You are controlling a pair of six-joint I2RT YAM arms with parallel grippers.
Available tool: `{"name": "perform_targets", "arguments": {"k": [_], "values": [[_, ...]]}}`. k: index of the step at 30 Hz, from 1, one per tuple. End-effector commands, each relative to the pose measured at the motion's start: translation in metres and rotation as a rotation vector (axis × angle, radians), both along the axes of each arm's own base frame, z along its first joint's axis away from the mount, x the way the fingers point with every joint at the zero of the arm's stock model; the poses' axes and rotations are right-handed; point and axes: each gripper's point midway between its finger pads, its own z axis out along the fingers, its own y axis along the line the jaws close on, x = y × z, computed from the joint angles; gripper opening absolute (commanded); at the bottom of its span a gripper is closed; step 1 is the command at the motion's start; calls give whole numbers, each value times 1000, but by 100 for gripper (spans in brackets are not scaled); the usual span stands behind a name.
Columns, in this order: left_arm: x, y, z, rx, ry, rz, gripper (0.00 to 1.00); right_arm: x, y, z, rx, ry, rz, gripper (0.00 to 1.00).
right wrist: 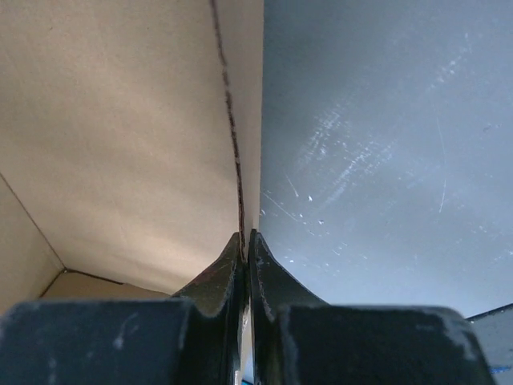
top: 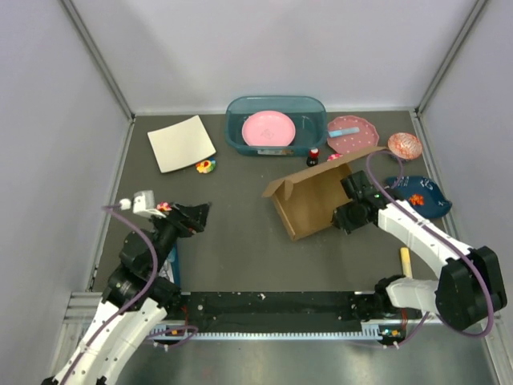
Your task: Fold the paper box
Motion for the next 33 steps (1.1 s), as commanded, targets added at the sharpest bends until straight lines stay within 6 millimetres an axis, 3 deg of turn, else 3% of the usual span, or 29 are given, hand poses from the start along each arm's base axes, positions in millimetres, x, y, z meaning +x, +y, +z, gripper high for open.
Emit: {"name": "perform_targets", "arguments": {"k": [1,3,7,11,14,18,19,26,33], "values": [[-25,-72,2,11,-81,-439,86,7,5,1,-8,4,-78,0],[-47,-94,-6,12,-73,-622,86,5,8,-4,-9,20,-68,0],[-73,-109,-12,3,-107,-786,85,0,7,-14,-24,28,-83,0],[-84,-120,-4,-14,-179,-868,84,-5,10,-23,-31,26,-72,0],[-88,-134,-10,-17,-143,-925,81,-8,10,-31,-34,28,-66,0],[-86,-168,-14,55,-125,-937,80,-12,8,-38,-45,30,-58,0],[-94,-179,-12,63,-137,-967,80,-14,7,-40,-51,32,-55,0],[-71,-228,-9,96,-119,-949,78,-13,8,-39,-64,5,-11,0],[-12,-256,-9,169,-121,-763,80,-14,9,-41,-78,-14,34,0]]}}
